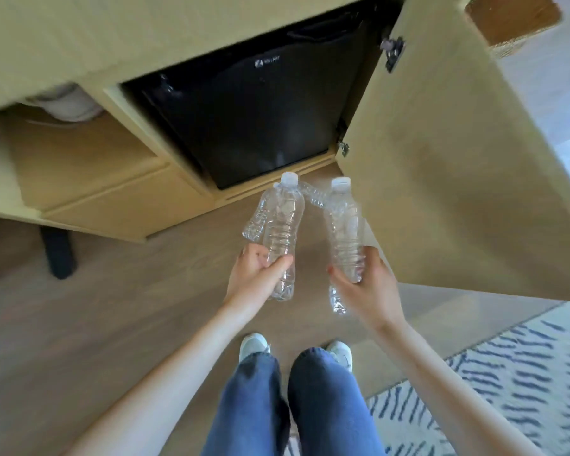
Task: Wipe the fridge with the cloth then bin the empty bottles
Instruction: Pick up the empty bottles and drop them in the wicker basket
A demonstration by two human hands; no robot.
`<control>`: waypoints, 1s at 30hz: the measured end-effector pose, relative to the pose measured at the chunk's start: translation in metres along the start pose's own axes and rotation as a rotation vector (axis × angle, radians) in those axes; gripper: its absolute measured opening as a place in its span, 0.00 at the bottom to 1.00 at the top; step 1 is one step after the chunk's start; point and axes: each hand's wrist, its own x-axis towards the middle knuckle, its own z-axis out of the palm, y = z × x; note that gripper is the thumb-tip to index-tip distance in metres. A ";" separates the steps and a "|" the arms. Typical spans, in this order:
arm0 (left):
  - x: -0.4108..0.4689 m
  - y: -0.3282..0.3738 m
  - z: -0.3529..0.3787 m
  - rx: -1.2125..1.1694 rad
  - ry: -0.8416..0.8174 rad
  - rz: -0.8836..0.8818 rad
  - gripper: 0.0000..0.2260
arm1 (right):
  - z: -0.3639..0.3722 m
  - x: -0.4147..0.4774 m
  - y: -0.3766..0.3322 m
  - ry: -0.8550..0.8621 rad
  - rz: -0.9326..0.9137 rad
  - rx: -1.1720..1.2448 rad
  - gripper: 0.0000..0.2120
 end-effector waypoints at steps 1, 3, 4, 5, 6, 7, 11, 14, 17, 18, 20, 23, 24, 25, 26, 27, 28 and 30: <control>-0.025 0.019 -0.016 -0.012 0.014 0.008 0.30 | -0.021 -0.017 -0.020 0.007 -0.001 0.002 0.24; -0.076 0.056 -0.045 -0.023 0.030 0.028 0.29 | -0.065 -0.050 -0.058 0.011 -0.011 0.010 0.21; -0.101 0.073 -0.059 -0.030 0.036 0.033 0.29 | -0.088 -0.068 -0.077 0.011 -0.023 0.019 0.21; -0.127 0.090 -0.072 -0.042 0.044 0.034 0.28 | -0.110 -0.085 -0.095 0.006 -0.037 0.029 0.21; -0.151 0.106 -0.085 -0.057 0.051 0.037 0.27 | -0.131 -0.102 -0.113 0.004 -0.049 0.044 0.21; -0.175 0.121 -0.097 -0.071 0.061 0.042 0.25 | -0.151 -0.119 -0.129 0.003 -0.059 0.058 0.21; -0.262 0.174 -0.135 -0.114 0.088 0.116 0.24 | -0.221 -0.178 -0.188 0.017 -0.132 0.065 0.19; -0.312 0.197 -0.153 -0.178 0.081 0.175 0.18 | -0.262 -0.212 -0.219 0.031 -0.187 0.089 0.19; -0.350 0.216 -0.170 -0.238 0.091 0.242 0.14 | -0.293 -0.238 -0.240 0.040 -0.241 0.149 0.18; -0.360 0.221 -0.176 -0.260 0.102 0.261 0.15 | -0.300 -0.246 -0.245 0.049 -0.257 0.173 0.17; -0.376 0.229 -0.187 -0.306 0.107 0.298 0.16 | -0.310 -0.258 -0.251 0.079 -0.278 0.226 0.17; -0.389 0.233 -0.199 -0.324 0.111 0.352 0.16 | -0.313 -0.271 -0.254 0.126 -0.305 0.252 0.15; -0.392 0.232 -0.202 -0.307 0.112 0.374 0.17 | -0.313 -0.274 -0.254 0.135 -0.305 0.254 0.15; -0.393 0.230 -0.205 -0.288 0.110 0.393 0.18 | -0.311 -0.277 -0.253 0.140 -0.299 0.266 0.15; -0.395 0.228 -0.207 -0.267 0.109 0.405 0.19 | -0.309 -0.280 -0.251 0.145 -0.284 0.284 0.15; -0.395 0.226 -0.208 -0.247 0.109 0.412 0.21 | -0.307 -0.282 -0.250 0.152 -0.266 0.297 0.16; -0.394 0.223 -0.209 -0.229 0.112 0.420 0.22 | -0.305 -0.284 -0.248 0.159 -0.251 0.303 0.17; -0.390 0.219 -0.211 -0.204 0.103 0.436 0.21 | -0.302 -0.288 -0.244 0.170 -0.223 0.301 0.17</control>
